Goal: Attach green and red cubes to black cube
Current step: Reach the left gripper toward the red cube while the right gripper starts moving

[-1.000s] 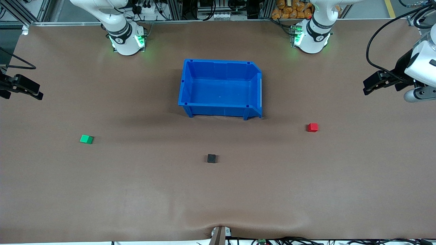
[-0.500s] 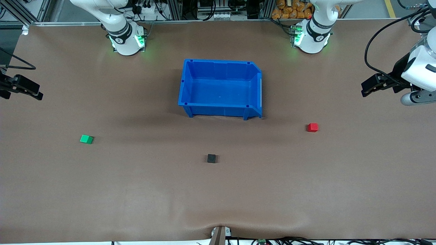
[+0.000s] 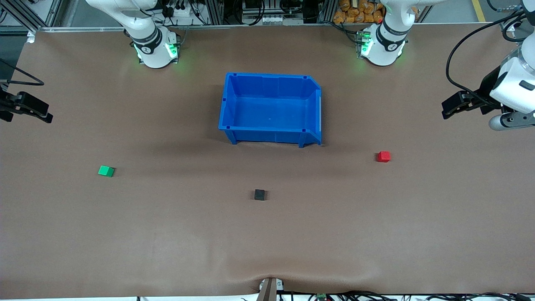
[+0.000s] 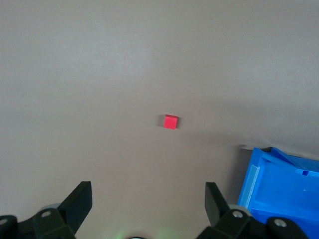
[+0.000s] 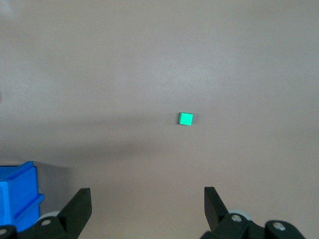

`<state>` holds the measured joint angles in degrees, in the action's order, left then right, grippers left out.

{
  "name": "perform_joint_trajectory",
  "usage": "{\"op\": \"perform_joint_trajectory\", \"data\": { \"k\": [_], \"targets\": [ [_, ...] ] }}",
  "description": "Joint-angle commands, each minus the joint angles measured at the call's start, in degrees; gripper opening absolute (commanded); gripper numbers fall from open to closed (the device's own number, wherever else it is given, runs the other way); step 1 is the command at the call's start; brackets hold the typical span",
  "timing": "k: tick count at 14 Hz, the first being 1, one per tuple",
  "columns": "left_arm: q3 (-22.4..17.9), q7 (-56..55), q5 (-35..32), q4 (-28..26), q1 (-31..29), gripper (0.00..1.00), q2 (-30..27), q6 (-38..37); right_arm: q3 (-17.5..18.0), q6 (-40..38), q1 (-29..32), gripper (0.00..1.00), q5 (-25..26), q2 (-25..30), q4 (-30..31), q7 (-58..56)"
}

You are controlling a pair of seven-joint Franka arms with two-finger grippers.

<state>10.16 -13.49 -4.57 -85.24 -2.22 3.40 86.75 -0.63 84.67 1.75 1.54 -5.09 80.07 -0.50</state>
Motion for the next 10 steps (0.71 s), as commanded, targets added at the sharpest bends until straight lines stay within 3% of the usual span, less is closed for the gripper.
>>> {"op": "perform_joint_trajectory", "data": {
  "k": [1,10],
  "targets": [
    [0.4,0.3,0.0,-0.5,0.2,1.00,0.8,-0.8,0.5,-0.3,0.7,1.00,0.1,-0.4,-0.8,0.6],
    [1.0,-1.0,-0.1,-6.2,0.6,1.00,3.4,3.9,0.5,-0.3,0.8,1.00,0.1,-0.4,-0.8,0.6]
  ]
}}
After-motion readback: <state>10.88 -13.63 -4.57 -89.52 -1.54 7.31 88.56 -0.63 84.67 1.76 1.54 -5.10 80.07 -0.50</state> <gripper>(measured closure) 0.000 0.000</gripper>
